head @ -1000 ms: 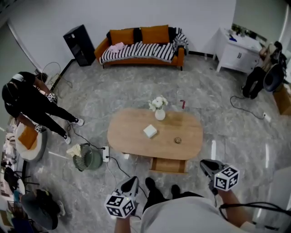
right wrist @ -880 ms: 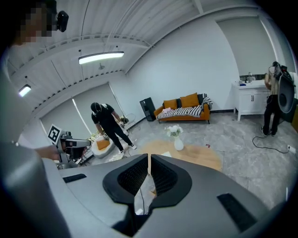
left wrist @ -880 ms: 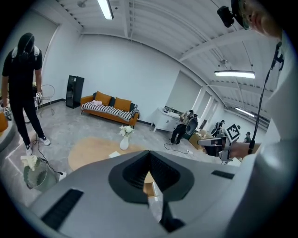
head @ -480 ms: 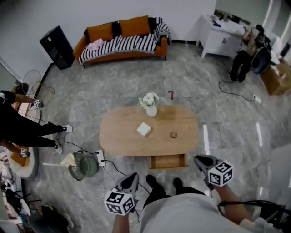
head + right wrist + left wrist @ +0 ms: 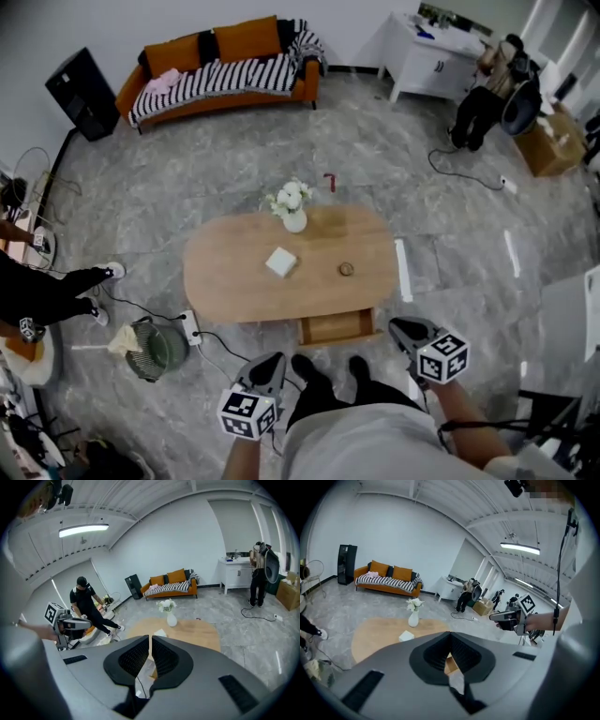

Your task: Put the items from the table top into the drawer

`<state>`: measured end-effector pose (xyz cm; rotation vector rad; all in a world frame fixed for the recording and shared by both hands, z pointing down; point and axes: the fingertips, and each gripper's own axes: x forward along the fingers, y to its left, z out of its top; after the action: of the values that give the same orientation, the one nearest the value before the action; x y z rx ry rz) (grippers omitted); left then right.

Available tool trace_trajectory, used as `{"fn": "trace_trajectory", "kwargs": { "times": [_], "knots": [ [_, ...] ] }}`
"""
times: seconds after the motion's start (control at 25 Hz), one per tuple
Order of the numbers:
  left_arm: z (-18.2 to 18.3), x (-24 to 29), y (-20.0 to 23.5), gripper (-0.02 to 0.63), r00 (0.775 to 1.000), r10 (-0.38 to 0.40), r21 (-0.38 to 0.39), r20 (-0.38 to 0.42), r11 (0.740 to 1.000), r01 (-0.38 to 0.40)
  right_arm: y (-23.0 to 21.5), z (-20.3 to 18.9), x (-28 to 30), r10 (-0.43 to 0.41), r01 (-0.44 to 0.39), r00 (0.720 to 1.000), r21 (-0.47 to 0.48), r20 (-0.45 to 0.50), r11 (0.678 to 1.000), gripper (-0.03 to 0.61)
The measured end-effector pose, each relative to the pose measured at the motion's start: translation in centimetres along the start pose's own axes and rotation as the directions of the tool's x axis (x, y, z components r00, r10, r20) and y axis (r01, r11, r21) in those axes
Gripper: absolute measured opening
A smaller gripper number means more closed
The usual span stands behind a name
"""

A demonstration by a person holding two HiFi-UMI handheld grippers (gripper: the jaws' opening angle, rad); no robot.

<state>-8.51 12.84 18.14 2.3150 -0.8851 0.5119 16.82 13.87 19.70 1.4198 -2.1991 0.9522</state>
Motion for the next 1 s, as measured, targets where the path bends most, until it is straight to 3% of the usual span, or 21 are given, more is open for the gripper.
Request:
{"fn": "trace_trajectory", "kwargs": {
  "times": [0.48,1.0],
  "knots": [
    [-0.9,0.4,3.0,0.002,0.998,-0.056,-0.007,-0.038,0.998,0.056,0.5,-1.9,1.4,-0.098,0.098,0.995,0.04,-0.008,0.994,0.043],
    [-1.6,0.9,3.5,0.002,0.999,-0.03,-0.063,-0.027,0.998,0.028,-1.4,-2.1,4.6,-0.085,0.085,0.995,0.0,-0.062,0.996,0.043]
  ]
}}
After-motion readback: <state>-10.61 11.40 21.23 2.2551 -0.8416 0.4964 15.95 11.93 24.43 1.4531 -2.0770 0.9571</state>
